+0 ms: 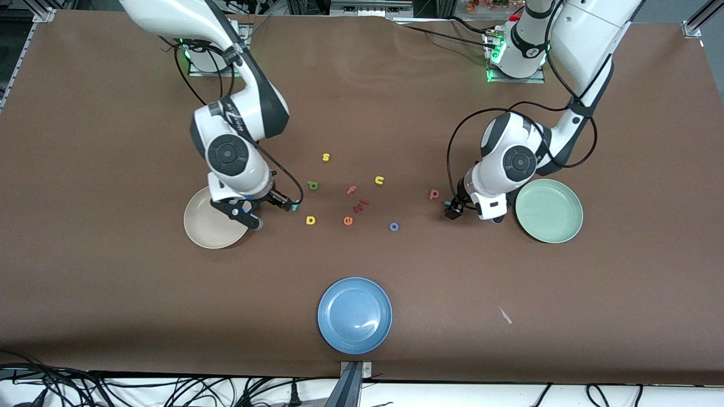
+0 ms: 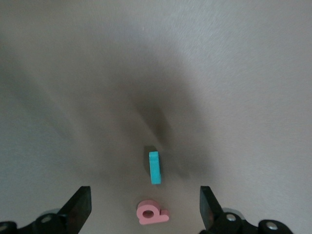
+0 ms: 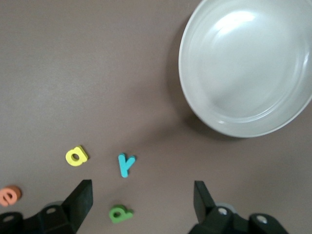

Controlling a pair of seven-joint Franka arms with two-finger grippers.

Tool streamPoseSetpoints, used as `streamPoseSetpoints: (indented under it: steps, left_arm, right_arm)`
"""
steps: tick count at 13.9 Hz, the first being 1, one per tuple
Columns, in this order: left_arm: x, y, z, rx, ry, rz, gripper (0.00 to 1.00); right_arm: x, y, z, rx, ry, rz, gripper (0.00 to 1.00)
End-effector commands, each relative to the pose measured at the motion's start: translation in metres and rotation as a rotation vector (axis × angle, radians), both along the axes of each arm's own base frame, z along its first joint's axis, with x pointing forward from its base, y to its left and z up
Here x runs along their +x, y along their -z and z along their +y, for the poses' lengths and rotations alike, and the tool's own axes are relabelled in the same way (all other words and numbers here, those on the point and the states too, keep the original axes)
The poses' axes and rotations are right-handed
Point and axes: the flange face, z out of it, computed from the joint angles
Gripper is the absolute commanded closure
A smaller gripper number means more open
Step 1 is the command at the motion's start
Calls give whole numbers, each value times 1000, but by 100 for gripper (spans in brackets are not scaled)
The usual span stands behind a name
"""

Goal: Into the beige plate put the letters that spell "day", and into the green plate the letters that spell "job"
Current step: 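Grasp the y with the right gripper while the left gripper grasps the i, then release the y onto the beige plate while the left gripper releases the i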

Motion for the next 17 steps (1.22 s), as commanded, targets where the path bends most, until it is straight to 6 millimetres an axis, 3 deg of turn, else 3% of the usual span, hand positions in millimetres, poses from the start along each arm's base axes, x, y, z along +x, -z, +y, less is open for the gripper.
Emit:
streamPoseSetpoints:
  steps: [1,6,8,9,10,12,13,15,16,17]
  left_arm:
    - [-2,7,-1,2,-23,6,14]
    - [-2,29,-6,-12,-27,-8,38]
    - [-3,30,-6,3,1,-16,68]
    - [-2,30,-4,7,8,-19,88]
    - [-2,29,-3,9,18,-17,100]
    - [3,21,7,33,75,-19,100]
    - [11,6,20,44,101,-16,100]
    - [29,-30,49,55,145,1,100]
    - [35,-49,68,62,177,28,100]
    - [36,-60,90,62,235,71,100]
  right_arm:
    - [-16,33,3,11,106,-50,17]
    - [-22,92,21,29,121,-90,25]
    - [-24,91,26,28,114,-89,29]
    - [-25,92,26,26,114,-87,34]
    - [-24,93,25,25,115,-85,36]
    - [-25,100,24,21,115,-79,51]
    - [-26,100,25,21,114,-79,59]
    - [-25,105,24,16,112,-75,67]
    - [-24,103,25,18,109,-77,83]
    - [-23,99,26,21,96,-82,90]
